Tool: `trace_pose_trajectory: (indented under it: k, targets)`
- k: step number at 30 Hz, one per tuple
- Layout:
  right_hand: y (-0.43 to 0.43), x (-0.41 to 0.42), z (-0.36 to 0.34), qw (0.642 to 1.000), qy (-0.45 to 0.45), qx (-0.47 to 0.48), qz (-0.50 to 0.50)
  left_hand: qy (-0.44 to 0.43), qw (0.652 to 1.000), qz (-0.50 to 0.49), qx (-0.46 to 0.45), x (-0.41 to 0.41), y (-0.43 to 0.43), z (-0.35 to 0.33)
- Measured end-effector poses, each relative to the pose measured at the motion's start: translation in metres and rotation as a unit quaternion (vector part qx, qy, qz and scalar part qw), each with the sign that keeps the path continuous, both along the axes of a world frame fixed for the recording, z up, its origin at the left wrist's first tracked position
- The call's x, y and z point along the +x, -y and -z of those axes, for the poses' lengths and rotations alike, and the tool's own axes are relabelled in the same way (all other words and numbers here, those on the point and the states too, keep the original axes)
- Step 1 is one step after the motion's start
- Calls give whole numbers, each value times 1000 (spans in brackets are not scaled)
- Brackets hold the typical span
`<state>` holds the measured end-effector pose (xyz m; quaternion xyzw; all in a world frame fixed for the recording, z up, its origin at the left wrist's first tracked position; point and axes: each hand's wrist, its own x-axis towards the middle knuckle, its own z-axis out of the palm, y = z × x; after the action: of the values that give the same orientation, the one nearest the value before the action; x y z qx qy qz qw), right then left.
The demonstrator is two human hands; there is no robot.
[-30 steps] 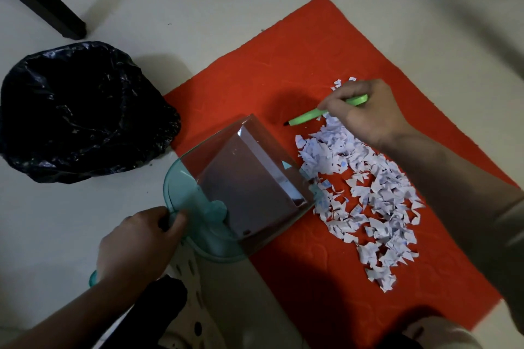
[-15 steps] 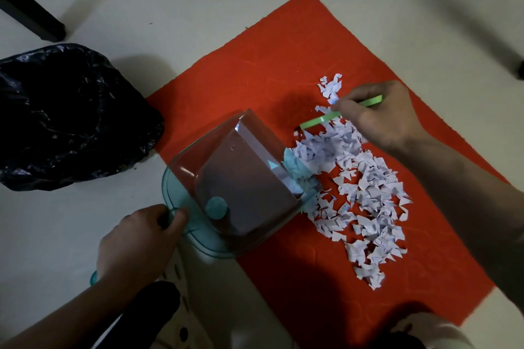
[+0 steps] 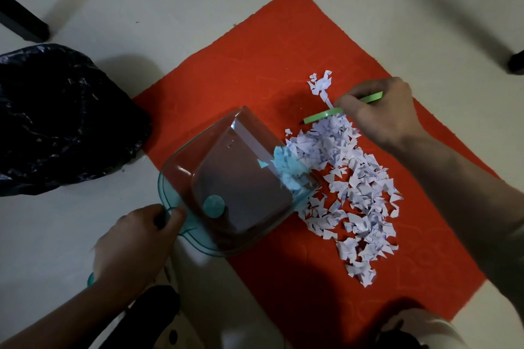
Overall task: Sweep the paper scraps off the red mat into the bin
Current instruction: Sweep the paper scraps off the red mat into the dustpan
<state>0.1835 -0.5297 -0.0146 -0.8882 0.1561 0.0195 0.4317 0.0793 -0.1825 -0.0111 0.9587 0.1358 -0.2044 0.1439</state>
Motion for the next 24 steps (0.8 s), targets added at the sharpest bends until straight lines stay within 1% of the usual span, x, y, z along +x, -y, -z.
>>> trace_pose_trajectory:
  k: [3, 5, 10, 12, 19, 22, 24]
  targets:
    - [3, 4, 0, 999, 32, -13, 29, -3, 1000, 0, -5, 1, 2, 1]
    - [1, 6, 4, 998, 36, -29, 33, -7, 1000, 0, -3, 1, 3, 2]
    - [3, -2, 1, 999, -8, -37, 4, -15, 1000, 4, -1, 0, 2, 3]
    - [8, -2, -6, 999, -20, -28, 19, -8, 1000, 2, 1, 0, 2, 3]
    - [4, 16, -19, 996, 63, -21, 65, -3, 1000, -2, -14, 3, 8, -2]
    - [0, 35, -10, 995, 71, -21, 67, -9, 1000, -6, -16, 3, 9, -3]
    - [-1, 46, -2, 996, 61, -20, 68, -10, 1000, -10, -15, 3, 10, -4]
